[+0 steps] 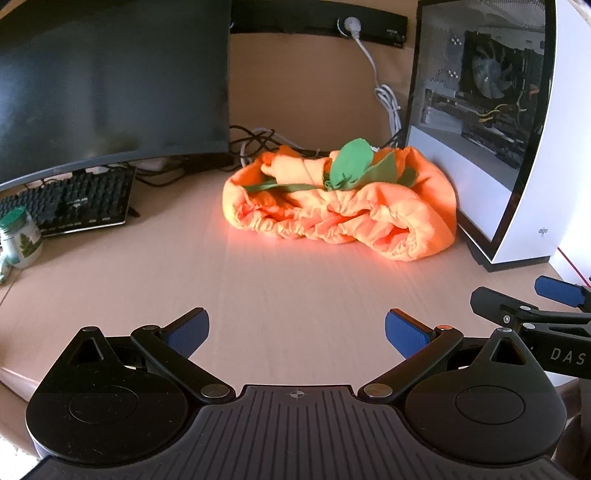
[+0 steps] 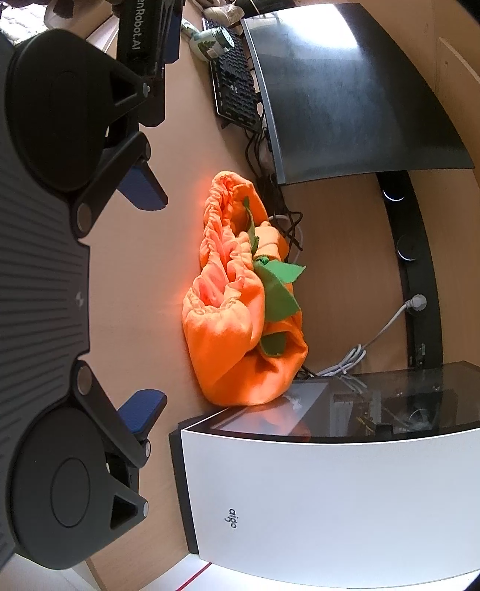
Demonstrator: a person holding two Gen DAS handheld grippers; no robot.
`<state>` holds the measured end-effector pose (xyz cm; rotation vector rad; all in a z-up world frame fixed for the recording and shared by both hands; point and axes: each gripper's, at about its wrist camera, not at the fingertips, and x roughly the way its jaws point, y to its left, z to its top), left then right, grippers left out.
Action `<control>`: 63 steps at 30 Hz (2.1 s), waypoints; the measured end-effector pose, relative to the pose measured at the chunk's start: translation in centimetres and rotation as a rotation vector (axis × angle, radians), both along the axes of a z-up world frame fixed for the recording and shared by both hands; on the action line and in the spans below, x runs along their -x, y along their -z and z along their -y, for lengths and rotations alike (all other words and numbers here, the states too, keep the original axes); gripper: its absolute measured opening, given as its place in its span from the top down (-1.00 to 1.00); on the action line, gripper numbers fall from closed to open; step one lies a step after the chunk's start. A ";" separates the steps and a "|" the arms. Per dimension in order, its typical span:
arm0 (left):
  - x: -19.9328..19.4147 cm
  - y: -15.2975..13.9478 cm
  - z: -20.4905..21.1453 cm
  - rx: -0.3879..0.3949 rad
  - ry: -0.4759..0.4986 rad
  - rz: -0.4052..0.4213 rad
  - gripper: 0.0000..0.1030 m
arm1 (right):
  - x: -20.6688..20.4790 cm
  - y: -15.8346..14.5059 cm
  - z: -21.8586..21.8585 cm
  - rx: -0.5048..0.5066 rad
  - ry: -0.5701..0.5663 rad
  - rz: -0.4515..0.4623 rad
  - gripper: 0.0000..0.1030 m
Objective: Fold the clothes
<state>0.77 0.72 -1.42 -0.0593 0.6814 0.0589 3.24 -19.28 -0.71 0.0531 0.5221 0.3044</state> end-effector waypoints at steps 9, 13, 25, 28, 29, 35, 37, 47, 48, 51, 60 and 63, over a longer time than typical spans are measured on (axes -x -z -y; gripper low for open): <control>-0.4 0.2 -0.1 -0.003 0.003 -0.006 -1.00 | -0.3 0.0 -0.1 0.012 0.012 -0.006 -1.00; -0.4 0.3 -0.5 -0.005 0.000 -0.011 -1.00 | -0.5 0.1 -0.4 0.011 0.008 -0.010 -1.00; -1.4 1.0 -2.1 0.007 0.005 -0.033 -1.00 | -1.0 0.3 -2.0 0.049 0.012 -0.018 -1.00; -1.9 1.0 -2.7 0.008 0.007 -0.040 -1.00 | -1.1 0.2 -2.4 0.060 0.020 -0.024 -1.00; -2.0 1.0 -2.9 0.009 0.007 -0.044 -1.00 | -1.2 0.2 -2.6 0.062 0.022 -0.028 -1.00; -3.0 0.7 -3.9 -0.008 0.021 -0.081 -1.00 | -2.0 0.1 -3.4 0.098 0.038 -0.060 -1.00; -3.2 0.6 -4.4 -0.026 0.020 -0.084 -1.00 | -2.5 0.3 -3.8 0.127 0.044 -0.066 -1.00; -3.9 0.1 -12.0 -0.067 -0.066 -0.163 -1.00 | -12.0 1.9 -9.8 0.491 0.114 0.072 -1.00; -3.9 0.1 -12.9 -0.068 -0.076 -0.166 -1.00 | -13.4 2.5 -10.7 0.545 0.112 0.075 -1.00; -4.3 0.1 -15.5 -0.050 -0.101 -0.177 -1.00 | -16.5 4.3 -13.2 0.726 0.123 0.105 -1.00; -10.2 -0.1 -18.0 0.040 -0.020 -0.128 -1.00 | -18.5 1.9 -15.8 1.096 0.155 0.353 -1.00; -13.2 -0.9 -17.1 0.068 0.042 -0.080 -1.00 | -16.3 -4.1 -15.5 1.042 0.256 0.508 -1.00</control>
